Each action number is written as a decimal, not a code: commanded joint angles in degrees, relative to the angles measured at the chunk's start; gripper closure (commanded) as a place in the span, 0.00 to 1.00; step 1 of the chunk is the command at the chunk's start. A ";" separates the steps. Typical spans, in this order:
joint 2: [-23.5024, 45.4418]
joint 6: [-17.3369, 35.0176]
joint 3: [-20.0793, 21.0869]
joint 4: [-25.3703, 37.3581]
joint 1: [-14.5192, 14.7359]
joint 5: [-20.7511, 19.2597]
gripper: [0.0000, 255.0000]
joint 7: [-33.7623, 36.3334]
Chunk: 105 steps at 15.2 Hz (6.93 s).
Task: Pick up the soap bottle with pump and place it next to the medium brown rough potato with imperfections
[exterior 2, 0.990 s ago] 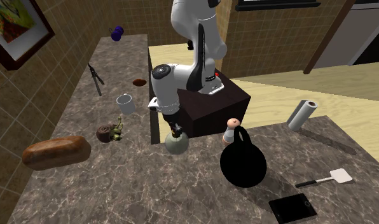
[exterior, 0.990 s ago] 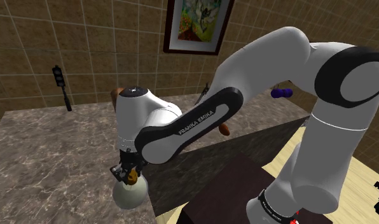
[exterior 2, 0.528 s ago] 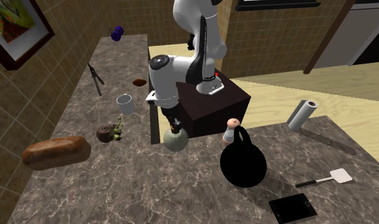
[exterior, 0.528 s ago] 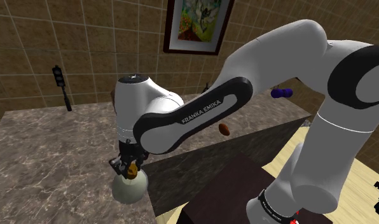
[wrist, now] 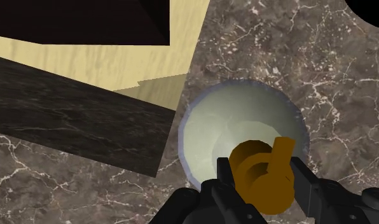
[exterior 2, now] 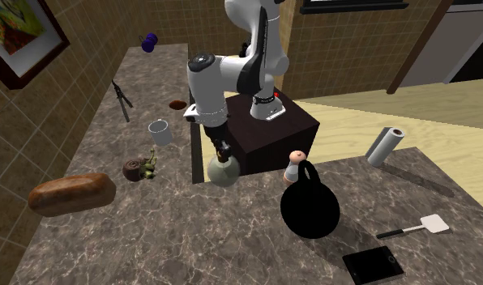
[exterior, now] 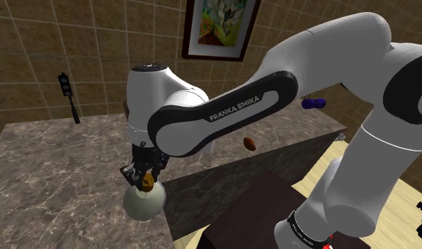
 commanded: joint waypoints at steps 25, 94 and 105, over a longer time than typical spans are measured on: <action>-7.27 -17.75 -0.69 11.21 -1.52 3.56 1.00 -2.76; 40.52 -22.33 -31.42 59.65 -37.86 1.34 1.00 -68.51; 43.35 -15.71 -31.35 55.85 -37.83 1.45 1.00 -68.71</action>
